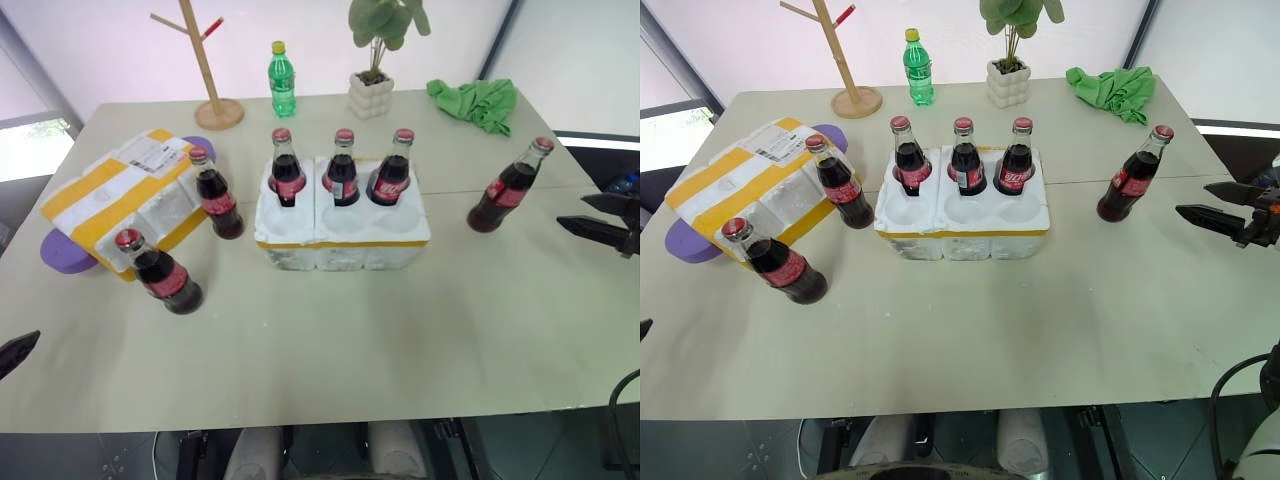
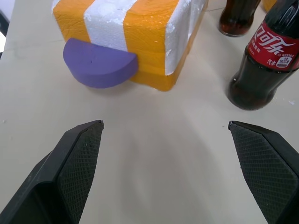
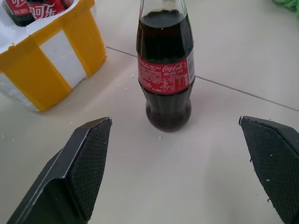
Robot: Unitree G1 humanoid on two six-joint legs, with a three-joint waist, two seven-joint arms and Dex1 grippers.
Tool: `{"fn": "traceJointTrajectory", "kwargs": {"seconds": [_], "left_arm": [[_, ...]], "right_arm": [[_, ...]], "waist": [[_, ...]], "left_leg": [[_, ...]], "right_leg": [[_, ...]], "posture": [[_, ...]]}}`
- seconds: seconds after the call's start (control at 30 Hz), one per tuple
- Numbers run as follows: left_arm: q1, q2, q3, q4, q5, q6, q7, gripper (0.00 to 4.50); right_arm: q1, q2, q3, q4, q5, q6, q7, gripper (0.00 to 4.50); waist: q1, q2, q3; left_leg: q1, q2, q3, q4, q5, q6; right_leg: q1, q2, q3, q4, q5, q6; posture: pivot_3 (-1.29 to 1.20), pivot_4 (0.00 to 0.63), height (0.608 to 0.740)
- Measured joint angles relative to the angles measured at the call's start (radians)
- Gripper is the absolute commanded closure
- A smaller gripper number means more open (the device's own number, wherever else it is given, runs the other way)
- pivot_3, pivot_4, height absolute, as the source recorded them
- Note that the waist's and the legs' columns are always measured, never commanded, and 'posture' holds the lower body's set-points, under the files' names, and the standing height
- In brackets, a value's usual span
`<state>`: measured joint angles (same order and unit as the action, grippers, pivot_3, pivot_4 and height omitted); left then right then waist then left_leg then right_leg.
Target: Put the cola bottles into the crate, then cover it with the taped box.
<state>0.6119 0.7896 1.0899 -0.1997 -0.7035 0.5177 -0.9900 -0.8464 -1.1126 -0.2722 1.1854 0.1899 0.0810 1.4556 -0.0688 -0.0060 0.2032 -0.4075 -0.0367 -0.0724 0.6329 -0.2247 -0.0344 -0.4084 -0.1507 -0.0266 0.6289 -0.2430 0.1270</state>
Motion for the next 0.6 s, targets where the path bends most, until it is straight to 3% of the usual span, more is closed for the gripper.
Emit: {"fn": "traceJointTrajectory", "kwargs": {"seconds": [0.43, 0.6], "left_arm": [[-0.029, -0.015, -0.030, -0.042, -0.029, -0.021, -0.037, 0.02], [-0.066, 0.003, -0.096, -0.099, -0.030, -0.020, -0.052, 0.02]], "right_arm": [[0.006, -0.026, 0.005, -0.020, 0.000, 0.001, 0.076, 0.00], [0.097, -0.061, 0.066, -0.225, 0.091, 0.095, 0.146, 0.00]], "waist": [[0.001, 0.000, 0.000], [0.002, 0.000, 0.000]], "left_leg": [[0.000, 0.000, 0.002, 0.000, 0.000, 0.000], [0.000, 0.001, 0.002, 0.000, 0.000, 0.000]], "right_leg": [[0.000, 0.000, 0.001, 0.000, 0.000, 0.000], [0.000, 0.000, 0.001, 0.000, 0.000, 0.000]], "posture": [[0.00, 0.150, 0.740], [0.00, 0.150, 0.740]]}}
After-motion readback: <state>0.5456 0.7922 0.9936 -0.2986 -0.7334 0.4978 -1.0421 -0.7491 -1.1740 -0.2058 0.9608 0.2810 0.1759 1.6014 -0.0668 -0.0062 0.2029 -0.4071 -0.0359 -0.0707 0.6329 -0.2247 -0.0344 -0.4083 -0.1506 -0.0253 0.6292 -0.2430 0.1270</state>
